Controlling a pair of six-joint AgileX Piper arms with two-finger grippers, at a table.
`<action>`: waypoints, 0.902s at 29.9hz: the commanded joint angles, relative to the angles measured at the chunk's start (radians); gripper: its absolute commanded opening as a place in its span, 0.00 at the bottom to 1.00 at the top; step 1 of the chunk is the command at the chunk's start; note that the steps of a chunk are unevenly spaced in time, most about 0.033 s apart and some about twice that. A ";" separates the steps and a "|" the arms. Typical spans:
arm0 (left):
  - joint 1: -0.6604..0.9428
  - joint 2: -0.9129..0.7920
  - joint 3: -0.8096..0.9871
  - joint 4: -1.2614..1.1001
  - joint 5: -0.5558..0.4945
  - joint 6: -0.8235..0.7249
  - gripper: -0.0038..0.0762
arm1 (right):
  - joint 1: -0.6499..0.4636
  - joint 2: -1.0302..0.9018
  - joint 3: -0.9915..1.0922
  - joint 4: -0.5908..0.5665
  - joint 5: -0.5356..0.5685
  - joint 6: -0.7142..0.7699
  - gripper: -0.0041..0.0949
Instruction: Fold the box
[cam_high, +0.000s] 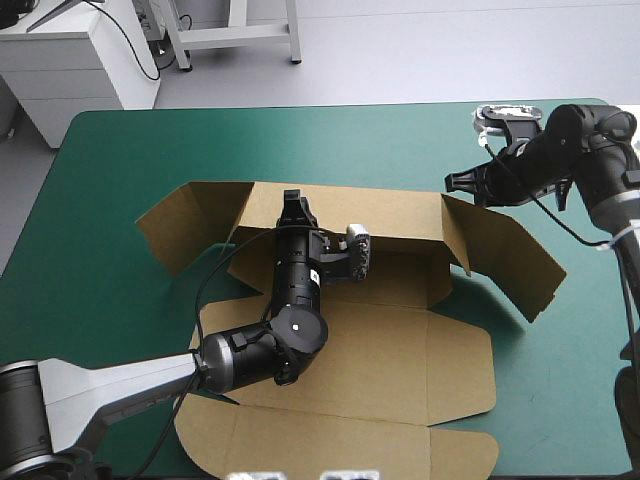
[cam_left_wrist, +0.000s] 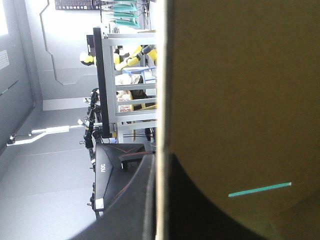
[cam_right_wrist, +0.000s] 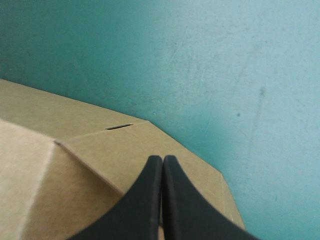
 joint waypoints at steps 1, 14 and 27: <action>-0.009 -0.044 -0.025 0.059 0.044 -0.016 0.04 | -0.008 -0.066 -0.029 0.032 0.012 -0.021 0.02; -0.009 -0.044 -0.025 -0.020 0.044 -0.016 0.04 | -0.008 -0.121 0.117 0.036 0.012 -0.043 0.02; -0.007 -0.044 -0.025 0.026 0.016 -0.016 0.04 | -0.010 -0.278 0.306 0.051 -0.012 -0.095 0.02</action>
